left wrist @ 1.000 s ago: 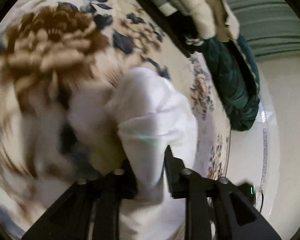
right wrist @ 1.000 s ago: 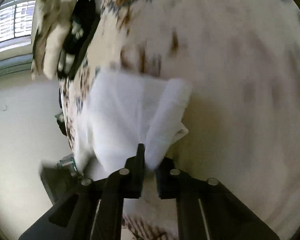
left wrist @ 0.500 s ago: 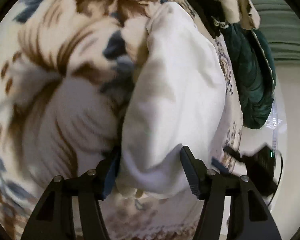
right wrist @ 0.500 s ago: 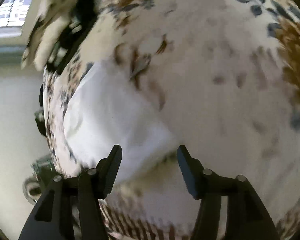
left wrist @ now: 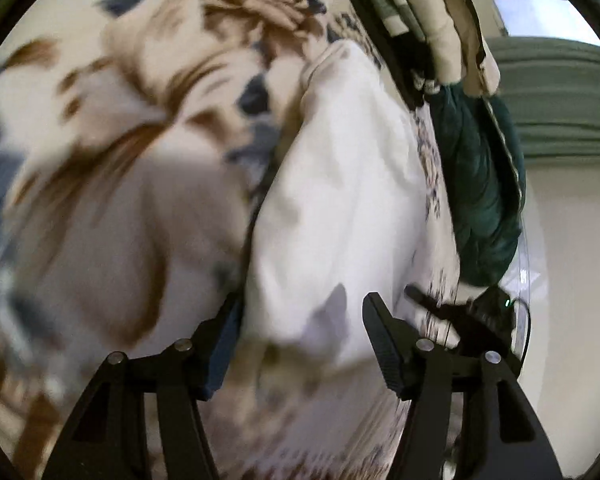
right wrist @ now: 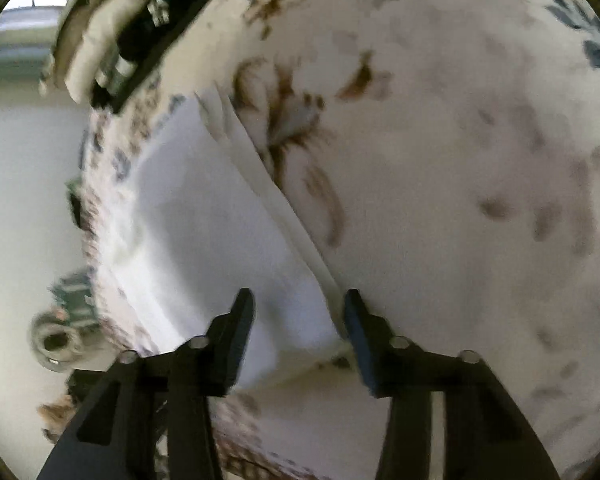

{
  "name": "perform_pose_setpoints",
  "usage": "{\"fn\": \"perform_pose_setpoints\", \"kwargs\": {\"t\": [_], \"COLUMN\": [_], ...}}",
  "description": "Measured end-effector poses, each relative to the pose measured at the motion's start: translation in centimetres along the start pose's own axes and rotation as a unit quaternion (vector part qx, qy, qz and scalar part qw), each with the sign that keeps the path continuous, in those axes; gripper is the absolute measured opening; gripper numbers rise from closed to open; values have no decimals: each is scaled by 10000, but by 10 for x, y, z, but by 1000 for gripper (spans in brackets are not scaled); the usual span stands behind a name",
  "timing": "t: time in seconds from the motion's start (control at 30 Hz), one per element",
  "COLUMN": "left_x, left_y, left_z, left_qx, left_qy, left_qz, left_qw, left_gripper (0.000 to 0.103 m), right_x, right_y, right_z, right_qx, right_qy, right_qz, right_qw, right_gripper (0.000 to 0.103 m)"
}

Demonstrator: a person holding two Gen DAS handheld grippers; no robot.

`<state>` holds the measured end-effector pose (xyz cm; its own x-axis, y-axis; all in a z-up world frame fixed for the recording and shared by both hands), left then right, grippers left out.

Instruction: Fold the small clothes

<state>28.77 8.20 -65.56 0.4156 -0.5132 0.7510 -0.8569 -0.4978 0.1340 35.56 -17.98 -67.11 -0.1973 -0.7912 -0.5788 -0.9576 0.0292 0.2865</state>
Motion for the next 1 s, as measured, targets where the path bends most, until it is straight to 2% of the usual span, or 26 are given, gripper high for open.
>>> {"fn": "perform_pose_setpoints", "kwargs": {"t": [0.03, 0.1, 0.13, 0.17, 0.23, 0.27, 0.3, 0.33, 0.37, 0.4, 0.43, 0.47, 0.5, 0.53, 0.57, 0.7, 0.77, 0.87, 0.9, 1.0], "left_x": [1, 3, 5, 5, 9, 6, 2, -3, -2, -2, -4, 0, 1, -1, -3, -3, 2, 6, 6, 8], "left_y": [-7, -15, -16, -17, -22, -22, -24, -27, -30, -35, -35, -39, -46, -50, -56, -72, -80, -87, -88, -88], "left_z": [2, 4, 1, -6, -16, -22, -29, -34, -37, -46, -54, -60, -67, -68, -70, -65, -56, -44, -42, -31], "left_qx": [112, 195, 129, 125, 25, -78, -210, -267, -275, -220, -166, -83, 26, 83, 156, 340, 378, 319, 310, 223], "left_qy": [9, -49, -103, -197, -291, -264, -312, -409, -509, -711, -849, -1000, -1231, -1447, -1699, -1693, -1527, -1579, -1589, -1515], "left_qz": [1, 29, 101, 216, 410, 445, 456, 490, 563, 691, 783, 883, 952, 954, 954, 873, 847, 943, 965, 977], "left_qw": [9999, 9998, 9998, 9995, 9987, 9986, 9983, 9976, 9967, 9948, 9932, 9910, 9878, 9848, 9807, 9811, 9839, 9824, 9821, 9834], "left_gripper": [55, 12, 12, 12, 12, 13, 18, 24, 41, 62, 68, 72, 75, 77, 77, 77, 77, 77, 77, 77], "right_x": [0, -2, -4, -7, -12, -15, -22, -22, -25, -25, -28, -33, -40, -49, -65, -133, -171, -218, -225, -249], "right_y": [0, 1, 2, 11, 22, 32, 58, 58, 70, 74, 75, 71, 64, 57, 44, -7, -39, -81, -84, -91], "right_z": [0, 11, 18, 23, 23, 24, 26, 26, 26, 23, 16, 4, -5, -17, -30, -31, -13, 38, 54, 104], "right_qx": [0, -171, -216, -210, -279, -335, -638, -638, -767, -795, -773, -594, -377, -125, 128, 348, 165, -267, -442, -1044], "right_qy": [0, -54, 42, 143, 88, 86, 170, 170, 404, 597, 915, 1230, 1379, 1501, 1671, 1875, 1793, 1887, 1918, 2231], "right_qz": [0, -128, -167, -208, -210, -215, -243, -243, -314, -384, -530, -661, -776, -924, -1117, -1649, -1904, -2246, -2347, -2773], "right_qw": [10000, 9998, 9996, 9995, 9994, 9992, 9975, 9975, 9957, 9943, 9914, 9884, 9867, 9843, 9795, 9677, 9651, 9556, 9519, 9287], "right_gripper": [54, 52, 39, 22, 17, 16, 16, 17, 17, 18, 23, 34, 39, 46, 47, 47, 47, 47, 47, 47]}}
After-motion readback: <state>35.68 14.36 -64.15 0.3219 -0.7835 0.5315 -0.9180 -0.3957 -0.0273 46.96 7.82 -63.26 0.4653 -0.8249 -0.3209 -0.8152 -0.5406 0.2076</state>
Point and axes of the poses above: each gripper's, at about its wrist camera, not at the fingertips, and z roughly the way its jaws point, x to its right, y to its underside, the point moved 10 cm from there along z, roughly the way its jaws point, and after that the axes turned 13 degrees about -x, right-handed, at the moved point
